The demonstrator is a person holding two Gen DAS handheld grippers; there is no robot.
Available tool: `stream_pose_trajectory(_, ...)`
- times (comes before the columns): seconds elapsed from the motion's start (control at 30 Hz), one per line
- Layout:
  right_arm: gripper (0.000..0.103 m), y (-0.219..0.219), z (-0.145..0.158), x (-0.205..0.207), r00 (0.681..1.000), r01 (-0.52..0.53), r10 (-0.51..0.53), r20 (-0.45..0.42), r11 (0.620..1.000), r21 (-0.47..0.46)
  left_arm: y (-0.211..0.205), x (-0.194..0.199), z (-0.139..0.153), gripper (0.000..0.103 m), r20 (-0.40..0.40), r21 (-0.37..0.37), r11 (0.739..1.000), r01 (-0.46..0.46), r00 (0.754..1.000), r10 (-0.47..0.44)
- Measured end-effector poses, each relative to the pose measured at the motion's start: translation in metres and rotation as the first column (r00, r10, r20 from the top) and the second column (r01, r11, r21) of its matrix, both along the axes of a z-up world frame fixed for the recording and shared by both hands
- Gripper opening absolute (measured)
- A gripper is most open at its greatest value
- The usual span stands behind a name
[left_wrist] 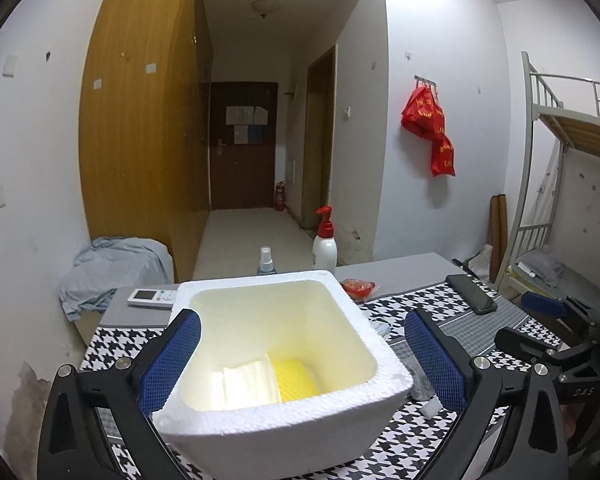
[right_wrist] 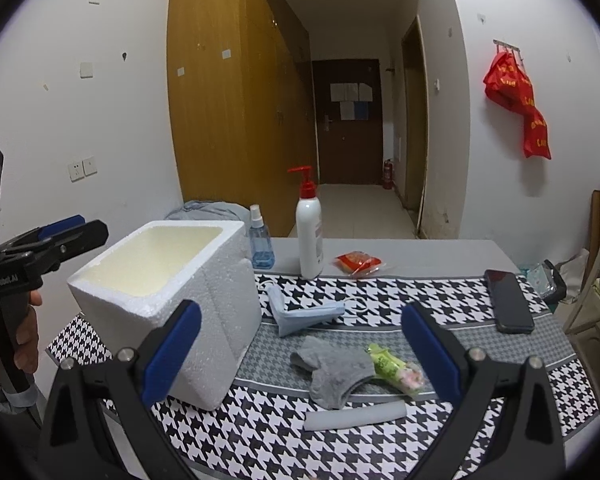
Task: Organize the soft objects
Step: 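Move both tools away from the box toward the grey sock and green packet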
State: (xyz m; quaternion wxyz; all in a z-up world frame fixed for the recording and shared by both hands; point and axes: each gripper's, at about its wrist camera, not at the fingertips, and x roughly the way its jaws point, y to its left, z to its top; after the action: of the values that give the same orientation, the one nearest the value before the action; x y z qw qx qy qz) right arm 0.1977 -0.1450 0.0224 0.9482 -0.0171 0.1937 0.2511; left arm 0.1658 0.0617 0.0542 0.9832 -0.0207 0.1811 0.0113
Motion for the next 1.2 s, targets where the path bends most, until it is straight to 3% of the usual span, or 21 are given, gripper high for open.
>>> stream_pose_trajectory(0.7,0.101,-0.040,0.013,-0.049,0.997,0.009,-0.010,0.081,1.000,0.021,-0.046,-0.055,0.016,0.102,0.091,0.014,0.997,0.069,0.993,-0.070)
stream_pose_trajectory(1.2,0.101,-0.052,0.001,-0.062,0.995,0.018,-0.021,0.093,0.999,0.029,-0.061,-0.063,-0.017,0.102,0.111,-0.034,0.991,0.131,0.986,-0.126)
